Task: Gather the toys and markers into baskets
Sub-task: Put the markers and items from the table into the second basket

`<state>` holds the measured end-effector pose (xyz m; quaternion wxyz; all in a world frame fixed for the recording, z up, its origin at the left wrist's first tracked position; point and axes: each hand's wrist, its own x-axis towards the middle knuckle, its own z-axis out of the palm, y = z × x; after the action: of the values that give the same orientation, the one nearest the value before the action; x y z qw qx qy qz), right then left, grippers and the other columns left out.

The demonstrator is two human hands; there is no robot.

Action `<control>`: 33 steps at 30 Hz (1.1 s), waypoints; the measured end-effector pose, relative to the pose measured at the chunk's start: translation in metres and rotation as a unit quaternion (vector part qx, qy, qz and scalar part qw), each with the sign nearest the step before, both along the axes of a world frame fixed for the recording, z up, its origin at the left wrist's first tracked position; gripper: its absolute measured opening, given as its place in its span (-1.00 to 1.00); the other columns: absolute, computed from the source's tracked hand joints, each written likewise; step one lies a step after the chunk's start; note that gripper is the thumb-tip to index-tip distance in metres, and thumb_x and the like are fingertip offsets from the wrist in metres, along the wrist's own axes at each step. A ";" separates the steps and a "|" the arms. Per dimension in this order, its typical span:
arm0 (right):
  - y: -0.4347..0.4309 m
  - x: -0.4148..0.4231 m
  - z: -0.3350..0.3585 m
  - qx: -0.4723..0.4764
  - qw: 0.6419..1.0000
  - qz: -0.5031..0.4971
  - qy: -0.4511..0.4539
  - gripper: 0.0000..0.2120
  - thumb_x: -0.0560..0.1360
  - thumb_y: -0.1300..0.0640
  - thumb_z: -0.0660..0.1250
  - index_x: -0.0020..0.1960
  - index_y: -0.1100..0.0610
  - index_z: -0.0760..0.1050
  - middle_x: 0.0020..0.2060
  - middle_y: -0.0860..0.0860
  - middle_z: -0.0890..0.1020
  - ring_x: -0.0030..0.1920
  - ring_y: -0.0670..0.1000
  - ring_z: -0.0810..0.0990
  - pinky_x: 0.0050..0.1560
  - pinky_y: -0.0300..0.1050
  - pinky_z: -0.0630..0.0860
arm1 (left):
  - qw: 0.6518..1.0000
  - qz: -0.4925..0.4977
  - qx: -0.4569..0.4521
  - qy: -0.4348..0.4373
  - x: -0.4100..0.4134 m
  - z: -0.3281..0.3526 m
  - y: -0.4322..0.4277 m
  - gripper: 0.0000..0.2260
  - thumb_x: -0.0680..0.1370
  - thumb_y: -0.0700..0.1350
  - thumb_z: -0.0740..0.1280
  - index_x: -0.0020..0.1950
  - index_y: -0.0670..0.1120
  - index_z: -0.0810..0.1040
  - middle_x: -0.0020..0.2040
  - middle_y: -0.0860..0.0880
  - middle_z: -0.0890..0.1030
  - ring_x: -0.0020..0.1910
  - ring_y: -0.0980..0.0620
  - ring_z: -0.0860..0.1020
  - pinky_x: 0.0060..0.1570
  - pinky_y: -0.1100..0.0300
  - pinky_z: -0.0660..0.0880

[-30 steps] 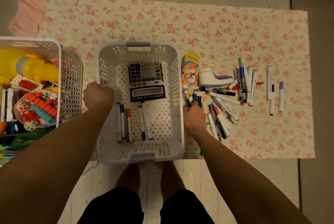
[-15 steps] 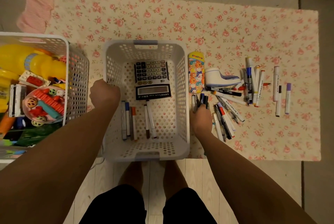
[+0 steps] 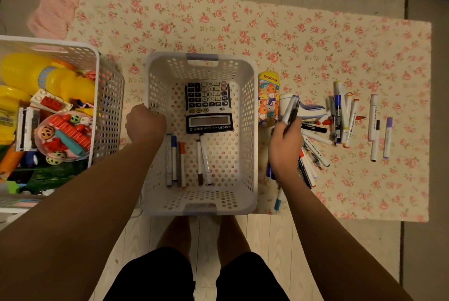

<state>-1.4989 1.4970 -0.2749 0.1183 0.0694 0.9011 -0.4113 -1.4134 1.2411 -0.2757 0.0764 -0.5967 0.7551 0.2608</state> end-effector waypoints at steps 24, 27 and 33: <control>-0.068 0.092 -0.060 0.075 0.924 0.210 -0.312 -0.67 0.58 0.19 0.26 0.34 0.18 0.41 0.20 0.12 0.54 0.18 0.11 0.54 0.15 -0.02 0.51 | 0.999 -0.028 -0.020 -0.013 0.000 -0.001 0.000 -0.79 0.52 -0.24 0.21 0.08 -0.31 0.51 0.11 -0.26 0.55 0.11 -0.23 0.53 0.03 0.02 0.47; -0.072 0.098 -0.065 0.068 0.937 0.174 -0.296 -0.62 0.57 0.21 0.29 0.38 0.15 0.39 0.23 0.09 0.51 0.22 0.09 0.52 0.20 -0.04 0.46 | 0.999 -0.028 -0.020 -0.009 0.001 -0.002 0.000 -0.81 0.50 -0.25 0.21 0.05 -0.30 0.51 0.08 -0.26 0.56 0.08 -0.23 0.54 0.01 0.02 0.48; -0.080 0.111 -0.068 0.033 0.943 0.187 -0.273 -0.71 0.54 0.23 0.32 0.25 0.12 0.45 0.11 0.05 0.58 0.13 0.05 0.56 0.14 -0.04 0.56 | 1.000 -0.020 -0.013 0.000 0.002 -0.002 0.000 -0.83 0.49 -0.25 0.21 0.01 -0.29 0.51 0.03 -0.25 0.57 0.04 -0.22 0.55 -0.04 0.02 0.49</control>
<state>-1.3875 1.4165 -0.3433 0.4325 0.0136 0.8438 -0.3174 -1.4118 1.2407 -0.2779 0.0740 -0.5824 0.7703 0.2490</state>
